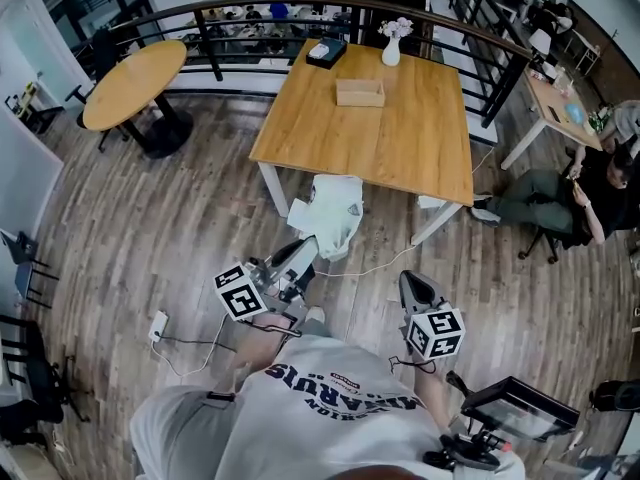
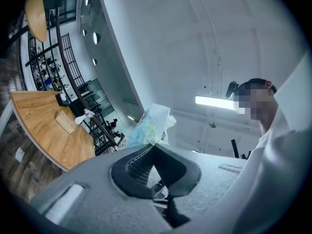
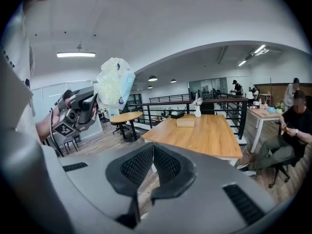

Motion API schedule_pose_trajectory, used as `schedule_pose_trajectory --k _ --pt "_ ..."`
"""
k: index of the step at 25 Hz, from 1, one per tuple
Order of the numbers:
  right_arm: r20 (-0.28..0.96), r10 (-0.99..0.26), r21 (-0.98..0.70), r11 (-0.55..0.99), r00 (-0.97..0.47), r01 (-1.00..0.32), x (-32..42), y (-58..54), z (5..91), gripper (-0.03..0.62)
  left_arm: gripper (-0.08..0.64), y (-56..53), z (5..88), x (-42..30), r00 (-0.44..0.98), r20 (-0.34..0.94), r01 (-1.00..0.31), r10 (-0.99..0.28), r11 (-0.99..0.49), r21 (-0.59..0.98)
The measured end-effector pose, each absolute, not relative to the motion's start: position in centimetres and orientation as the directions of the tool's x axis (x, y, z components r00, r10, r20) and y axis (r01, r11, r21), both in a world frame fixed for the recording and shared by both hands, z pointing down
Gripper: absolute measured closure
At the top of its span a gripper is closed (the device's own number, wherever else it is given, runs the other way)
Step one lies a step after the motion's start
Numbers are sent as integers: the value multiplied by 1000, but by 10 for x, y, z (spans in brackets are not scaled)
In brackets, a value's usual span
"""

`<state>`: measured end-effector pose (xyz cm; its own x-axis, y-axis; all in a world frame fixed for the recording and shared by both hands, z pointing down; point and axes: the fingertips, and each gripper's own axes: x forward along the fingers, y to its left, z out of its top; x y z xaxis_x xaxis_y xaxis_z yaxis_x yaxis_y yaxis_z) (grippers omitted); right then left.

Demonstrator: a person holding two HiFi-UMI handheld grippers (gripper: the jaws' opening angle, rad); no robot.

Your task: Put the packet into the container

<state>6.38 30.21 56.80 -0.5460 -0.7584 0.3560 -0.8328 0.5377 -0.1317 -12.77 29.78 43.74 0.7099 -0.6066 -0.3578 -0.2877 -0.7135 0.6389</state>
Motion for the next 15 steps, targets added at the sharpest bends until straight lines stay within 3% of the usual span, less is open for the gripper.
schedule_pose_trajectory --k 15 --pt "378 -765 -124 517 -522 -847 -10 215 547 581 555 199 422 -188 734 -379 -232 -563 -733 639"
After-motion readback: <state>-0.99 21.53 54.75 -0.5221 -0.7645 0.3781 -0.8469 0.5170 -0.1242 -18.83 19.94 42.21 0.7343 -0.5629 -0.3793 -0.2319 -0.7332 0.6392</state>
